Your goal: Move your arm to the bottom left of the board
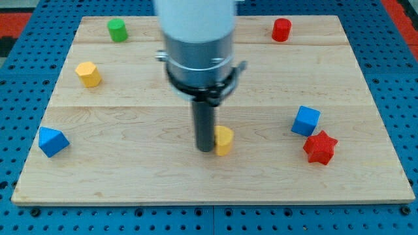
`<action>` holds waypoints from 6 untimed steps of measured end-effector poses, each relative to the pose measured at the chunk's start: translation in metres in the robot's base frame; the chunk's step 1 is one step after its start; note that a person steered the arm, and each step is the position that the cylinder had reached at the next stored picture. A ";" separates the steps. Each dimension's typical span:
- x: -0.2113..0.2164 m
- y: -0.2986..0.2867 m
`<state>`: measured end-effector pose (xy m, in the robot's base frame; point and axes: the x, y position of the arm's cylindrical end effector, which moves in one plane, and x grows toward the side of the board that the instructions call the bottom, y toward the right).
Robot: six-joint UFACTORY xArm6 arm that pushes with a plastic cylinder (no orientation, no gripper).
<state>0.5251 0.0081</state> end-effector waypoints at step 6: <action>0.083 -0.160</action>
